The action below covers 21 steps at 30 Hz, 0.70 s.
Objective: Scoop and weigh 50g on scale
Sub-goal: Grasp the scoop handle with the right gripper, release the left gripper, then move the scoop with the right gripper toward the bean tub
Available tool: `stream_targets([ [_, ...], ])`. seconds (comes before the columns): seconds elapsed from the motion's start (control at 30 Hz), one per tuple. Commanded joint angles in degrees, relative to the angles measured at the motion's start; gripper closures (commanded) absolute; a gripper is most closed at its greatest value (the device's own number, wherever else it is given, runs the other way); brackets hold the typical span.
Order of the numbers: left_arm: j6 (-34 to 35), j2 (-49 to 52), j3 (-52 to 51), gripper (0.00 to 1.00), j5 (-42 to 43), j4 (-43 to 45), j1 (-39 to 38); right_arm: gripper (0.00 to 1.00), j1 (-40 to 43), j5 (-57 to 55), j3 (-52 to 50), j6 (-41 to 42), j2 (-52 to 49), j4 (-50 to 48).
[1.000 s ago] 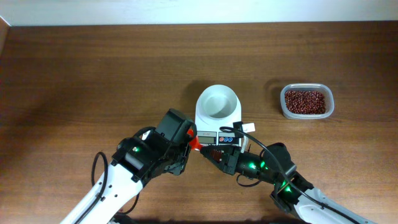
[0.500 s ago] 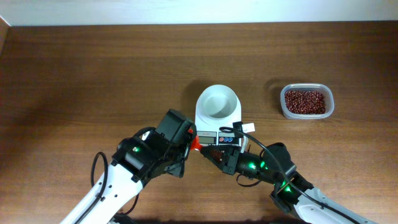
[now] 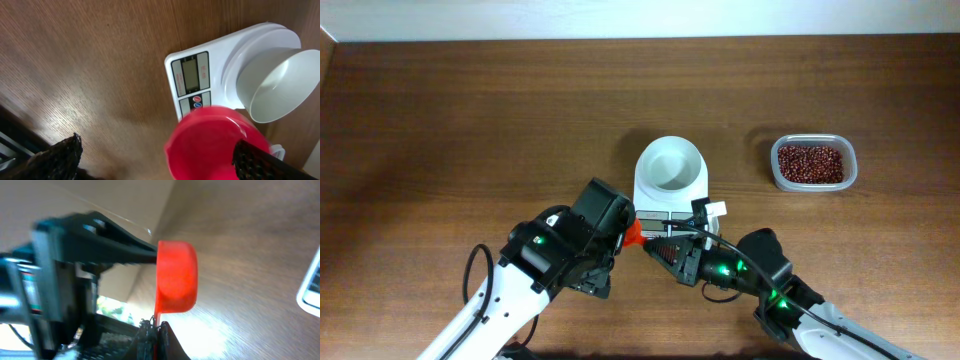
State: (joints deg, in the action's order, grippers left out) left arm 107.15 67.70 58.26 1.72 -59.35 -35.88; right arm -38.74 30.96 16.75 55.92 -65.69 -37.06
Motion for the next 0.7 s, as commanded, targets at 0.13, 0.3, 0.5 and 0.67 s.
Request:
stream_targets([
  [0.13,0.0,-0.4,-0.1,0.01,-0.1,-2.4,-0.2,0.96,-0.2,3.7,0.7,-6.1,0.4,7.5],
  [0.3,0.0,-0.4,-0.1,0.01,-1.5,-3.2,-0.2,0.96,0.7,4.4,0.7,-9.4,4.3,15.6],
  [0.5,0.0,-0.4,-0.1,0.01,-1.8,-3.2,-0.2,0.96,7.6,4.7,0.7,-15.2,14.1,31.7],
  [0.67,0.0,-0.4,-0.1,0.01,-2.2,-3.2,-0.2,0.96,12.7,4.9,0.7,-15.5,25.0,41.7],
])
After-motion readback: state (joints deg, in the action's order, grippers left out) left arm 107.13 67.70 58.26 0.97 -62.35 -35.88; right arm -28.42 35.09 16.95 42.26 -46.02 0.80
